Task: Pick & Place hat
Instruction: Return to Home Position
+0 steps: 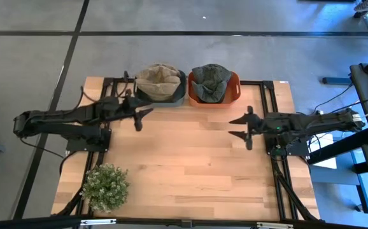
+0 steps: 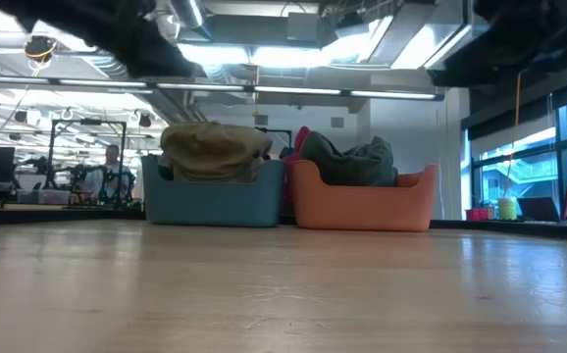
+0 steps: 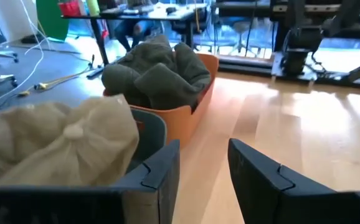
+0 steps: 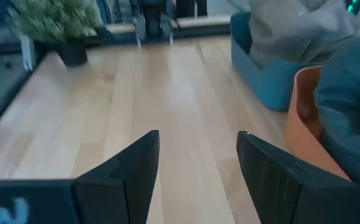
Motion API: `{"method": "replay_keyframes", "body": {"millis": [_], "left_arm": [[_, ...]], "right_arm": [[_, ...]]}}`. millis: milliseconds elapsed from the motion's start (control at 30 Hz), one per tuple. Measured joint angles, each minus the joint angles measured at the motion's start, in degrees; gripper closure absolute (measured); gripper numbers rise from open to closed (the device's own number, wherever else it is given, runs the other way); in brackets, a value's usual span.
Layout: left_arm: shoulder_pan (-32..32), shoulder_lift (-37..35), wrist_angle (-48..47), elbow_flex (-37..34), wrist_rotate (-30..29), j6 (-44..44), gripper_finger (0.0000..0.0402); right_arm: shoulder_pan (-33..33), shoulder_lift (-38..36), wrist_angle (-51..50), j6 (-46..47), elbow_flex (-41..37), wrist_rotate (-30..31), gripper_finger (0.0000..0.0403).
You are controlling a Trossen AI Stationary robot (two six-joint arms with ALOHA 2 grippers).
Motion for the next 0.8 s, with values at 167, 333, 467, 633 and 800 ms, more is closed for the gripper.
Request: {"method": "replay_keyframes", "body": {"millis": [167, 333, 467, 633, 800], "left_arm": [[-0.1, -7.3, 3.9, -8.4, 0.9, -1.3, 0.0272], [-0.2, -12.5, 8.6, -14.7, 4.6, -1.6, 0.0272], [-0.1, -15.2, 10.4, -18.0, 1.7, -3.4, 0.0270], [-0.1, -18.6, 10.2, -22.0, -1.3, -4.9, 0.0272], [-0.1, -22.1, 11.7, -26.2, -4.1, -6.0, 0.0271]], "right_arm": [[0.0, -9.7, 3.4, -0.1, -7.0, 0.0, 0.0186], [0.0, -18.0, 3.8, -3.3, -11.3, 2.6, 0.0186], [0.0, -24.4, 2.7, -5.3, -11.7, 3.9, 0.0186], [0.0, -30.4, 1.5, -8.5, -11.7, 3.9, 0.0186], [0.0, -33.4, -0.8, -8.6, -11.6, 4.1, 0.0186]]}}
